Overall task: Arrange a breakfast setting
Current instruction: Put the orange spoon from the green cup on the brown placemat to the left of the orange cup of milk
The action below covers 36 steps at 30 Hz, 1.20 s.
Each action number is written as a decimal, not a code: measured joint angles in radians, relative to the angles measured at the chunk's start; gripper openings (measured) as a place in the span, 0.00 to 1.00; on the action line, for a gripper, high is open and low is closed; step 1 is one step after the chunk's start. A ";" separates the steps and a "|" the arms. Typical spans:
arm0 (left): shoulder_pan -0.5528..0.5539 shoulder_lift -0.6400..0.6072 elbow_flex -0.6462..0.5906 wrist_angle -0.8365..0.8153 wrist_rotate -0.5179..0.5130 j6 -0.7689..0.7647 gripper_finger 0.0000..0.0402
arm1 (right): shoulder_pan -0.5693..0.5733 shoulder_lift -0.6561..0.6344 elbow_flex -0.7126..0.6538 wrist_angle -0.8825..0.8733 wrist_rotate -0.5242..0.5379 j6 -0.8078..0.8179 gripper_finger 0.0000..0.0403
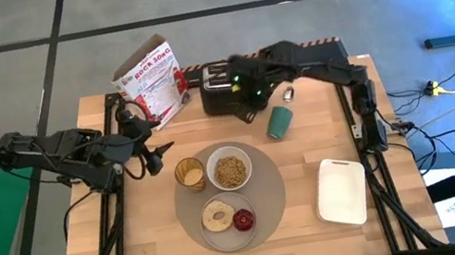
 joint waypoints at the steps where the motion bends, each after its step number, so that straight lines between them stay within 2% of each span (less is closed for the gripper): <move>1: 0.000 -0.001 0.000 0.023 0.000 0.000 0.82 | -0.014 -0.013 0.000 -0.001 -0.002 -0.018 0.43; 8: 0.028 0.008 0.000 0.070 -0.017 -0.061 0.82 | -0.144 -0.096 -0.002 0.024 0.040 -0.110 0.43; 11: 0.037 0.035 0.000 0.070 -0.059 -0.102 0.82 | -0.189 -0.140 -0.074 0.094 0.034 -0.155 0.43; 14: 0.043 0.067 0.000 0.102 -0.083 -0.109 0.82 | -0.225 -0.207 -0.245 0.219 -0.028 -0.183 0.43; 19: 0.058 0.134 0.000 0.174 -0.102 -0.137 0.82 | -0.297 -0.388 -0.663 0.495 -0.223 -0.176 0.43; 22: 0.074 0.169 0.000 0.238 -0.107 -0.144 0.82 | -0.343 -0.502 -0.884 0.598 -0.301 -0.178 0.43; 30: 0.185 0.250 0.000 0.422 0.049 -0.126 0.82 | -0.485 -0.729 -1.295 0.724 -0.306 -0.184 0.43; 33: 0.236 0.267 0.000 0.463 0.105 -0.129 0.82 | -0.581 -0.740 -1.390 0.836 -0.276 -0.136 0.43; 36: 0.280 0.272 0.000 0.489 0.155 -0.129 0.82 | -0.658 -0.685 -1.441 0.934 -0.273 -0.100 0.43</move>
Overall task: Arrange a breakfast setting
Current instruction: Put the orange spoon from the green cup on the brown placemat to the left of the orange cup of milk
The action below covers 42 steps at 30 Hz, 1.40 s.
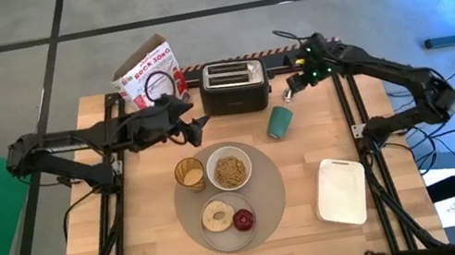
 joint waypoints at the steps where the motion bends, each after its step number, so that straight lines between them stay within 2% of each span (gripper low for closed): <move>1: 0.013 0.000 0.000 0.002 0.018 0.000 0.82 | -0.016 0.030 -0.005 0.010 0.007 0.008 0.43; 5: 0.050 0.000 0.000 0.007 0.053 -0.003 0.82 | -0.057 0.144 -0.006 0.054 0.070 0.016 0.43; 11: 0.059 0.000 0.000 0.007 0.055 -0.027 0.82 | -0.111 0.270 -0.006 0.116 0.075 0.027 0.43; 16: 0.058 0.000 0.000 0.006 0.055 -0.027 0.82 | -0.129 0.332 -0.006 0.173 0.002 0.027 0.43; 20: 0.058 -0.001 0.000 0.006 0.051 -0.027 0.82 | -0.125 0.380 -0.006 0.185 -0.017 0.024 0.41; 24: 0.058 0.000 0.000 0.006 0.051 -0.028 0.82 | -0.127 0.418 -0.004 0.191 -0.068 0.016 0.36; 27: 0.058 -0.001 0.000 0.005 0.050 -0.029 0.82 | -0.127 0.422 -0.003 0.197 -0.066 -0.003 0.30; 34: 0.058 -0.001 0.000 0.005 0.049 -0.028 0.82 | -0.124 0.426 -0.003 0.216 -0.154 -0.025 0.06; 36: 0.058 -0.001 0.000 0.005 0.048 -0.028 0.82 | -0.124 0.423 -0.001 0.216 -0.170 -0.028 0.02; 38: 0.058 -0.001 0.000 0.005 0.047 -0.026 0.82 | -0.125 0.410 -0.001 0.199 -0.154 -0.028 0.02; 42: 0.058 -0.001 0.000 0.004 0.047 -0.025 0.82 | -0.125 0.338 -0.003 0.170 -0.030 -0.040 0.01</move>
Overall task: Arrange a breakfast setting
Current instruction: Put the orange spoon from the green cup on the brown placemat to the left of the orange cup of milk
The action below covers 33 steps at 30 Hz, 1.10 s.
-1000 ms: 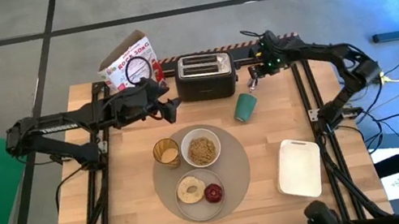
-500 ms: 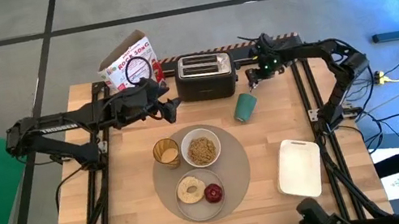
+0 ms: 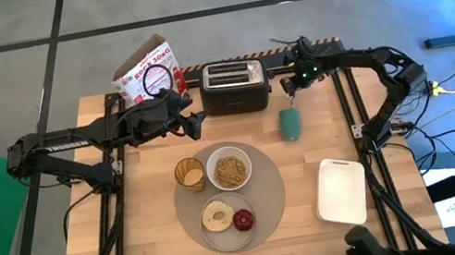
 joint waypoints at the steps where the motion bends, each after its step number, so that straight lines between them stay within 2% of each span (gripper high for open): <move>1: 0.000 0.000 0.000 -0.001 0.000 0.000 0.82 | 0.000 -0.027 0.000 -0.005 0.024 -0.005 0.01; 6: 0.000 0.000 0.000 -0.015 0.005 0.029 0.82 | -0.001 -0.169 0.000 -0.062 0.089 -0.008 0.00; 12: 0.000 0.000 0.000 -0.015 0.010 0.093 0.82 | 0.000 -0.415 0.000 -0.111 0.132 -0.003 0.00; 18: 0.000 0.000 0.000 -0.014 0.012 0.179 0.82 | 0.000 -0.665 0.000 -0.114 0.038 0.044 0.00; 22: 0.011 0.000 0.000 0.015 0.073 0.216 0.82 | 0.021 -0.776 0.000 -0.111 -0.030 0.124 0.00; 27: 0.031 0.000 0.000 0.038 0.123 0.236 0.82 | 0.159 -0.838 0.000 -0.041 -0.026 0.162 0.00; 30: 0.037 -0.005 0.000 0.068 0.168 0.232 0.82 | 0.284 -0.833 0.000 0.062 -0.021 0.208 0.00; 33: 0.037 -0.008 0.000 0.135 0.222 0.195 0.82 | 0.431 -0.801 0.000 0.190 0.044 0.234 0.00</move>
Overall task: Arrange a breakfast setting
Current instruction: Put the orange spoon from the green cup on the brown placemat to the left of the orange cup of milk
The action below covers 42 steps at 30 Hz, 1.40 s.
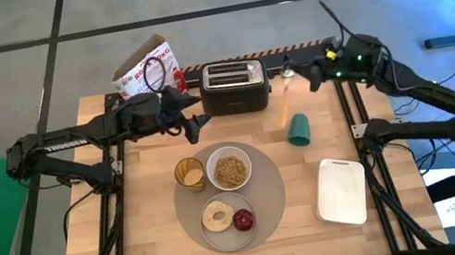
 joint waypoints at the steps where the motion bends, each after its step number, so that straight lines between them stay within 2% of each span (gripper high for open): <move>1: 0.000 0.000 0.000 0.016 0.026 -0.018 0.82 | 0.048 0.015 0.000 0.047 0.029 0.002 0.00; 6: 0.000 0.014 0.000 0.103 0.143 -0.115 0.80 | 0.236 0.104 0.000 0.273 0.149 -0.059 0.00; 13: 0.000 0.084 0.000 0.139 0.190 -0.307 0.66 | 0.359 0.252 0.004 0.495 0.236 -0.144 0.00; 21: -0.001 0.133 0.000 0.246 0.179 -0.334 0.47 | 0.404 0.429 0.167 0.484 0.246 -0.262 0.00; 29: -0.002 0.129 0.000 0.273 0.173 -0.301 0.31 | 0.399 0.519 0.304 0.441 0.177 -0.334 0.00; 38: -0.008 0.122 0.000 0.271 0.177 -0.243 0.07 | 0.399 0.537 0.328 0.443 0.148 -0.367 0.00; 42: -0.008 0.117 0.000 0.265 0.176 -0.237 0.07 | 0.399 0.537 0.328 0.442 0.149 -0.376 0.02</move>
